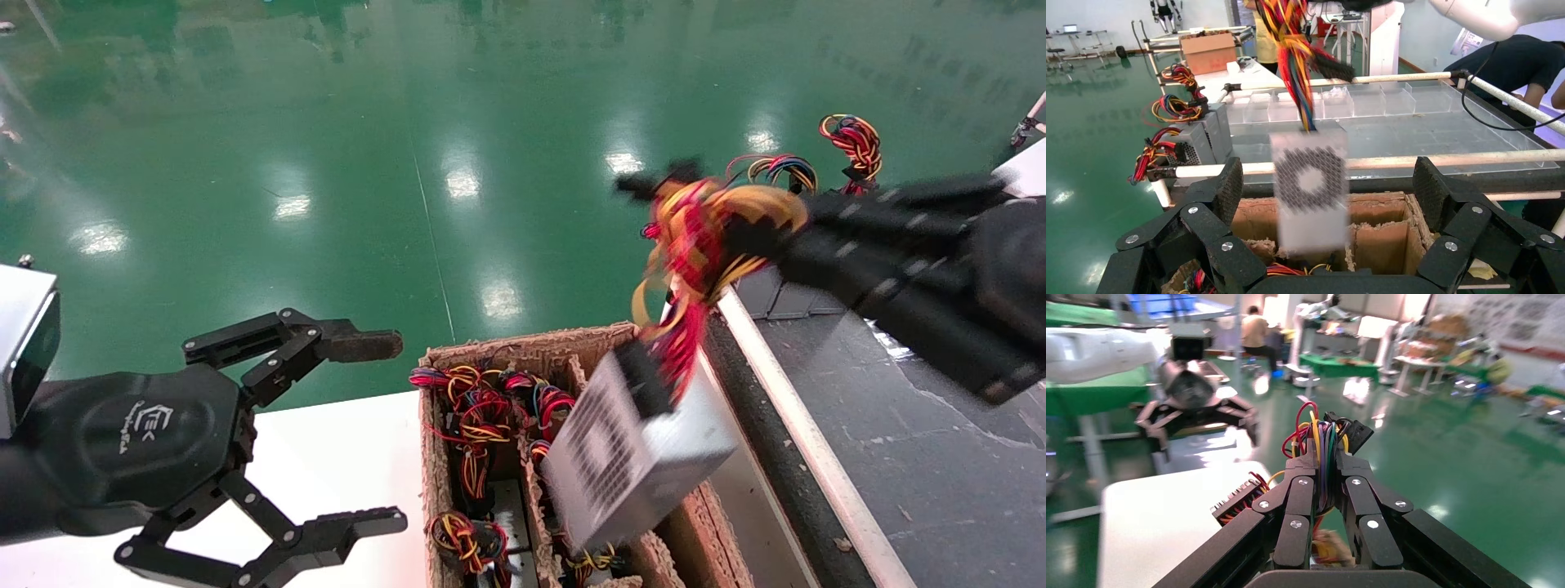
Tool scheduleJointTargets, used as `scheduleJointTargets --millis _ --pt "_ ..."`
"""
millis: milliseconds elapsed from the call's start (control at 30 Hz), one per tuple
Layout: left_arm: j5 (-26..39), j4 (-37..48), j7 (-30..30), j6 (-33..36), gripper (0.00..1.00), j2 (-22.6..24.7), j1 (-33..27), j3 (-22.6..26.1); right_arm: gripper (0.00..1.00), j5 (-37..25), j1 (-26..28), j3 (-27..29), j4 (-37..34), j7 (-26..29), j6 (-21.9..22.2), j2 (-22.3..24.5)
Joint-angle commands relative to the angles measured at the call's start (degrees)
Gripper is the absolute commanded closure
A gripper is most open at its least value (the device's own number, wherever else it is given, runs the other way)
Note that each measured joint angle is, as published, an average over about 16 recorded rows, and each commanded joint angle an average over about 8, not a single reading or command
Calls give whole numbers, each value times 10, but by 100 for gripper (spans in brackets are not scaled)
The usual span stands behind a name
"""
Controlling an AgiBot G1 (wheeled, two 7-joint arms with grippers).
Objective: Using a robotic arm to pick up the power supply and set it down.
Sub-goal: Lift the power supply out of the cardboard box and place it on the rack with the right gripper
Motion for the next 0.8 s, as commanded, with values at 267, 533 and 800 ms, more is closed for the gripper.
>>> scheduleJointTargets --millis 267,533,800 --pt "0 0 0 0 0 0 0 0 100 -30 28 24 -56 -25 0 66" --pt "0 0 0 0 0 0 0 0 100 -77 56 26 -144 -61 -7 106" --pt "0 0 0 0 0 0 0 0 100 -127 88 15 -222 -93 -25 127"
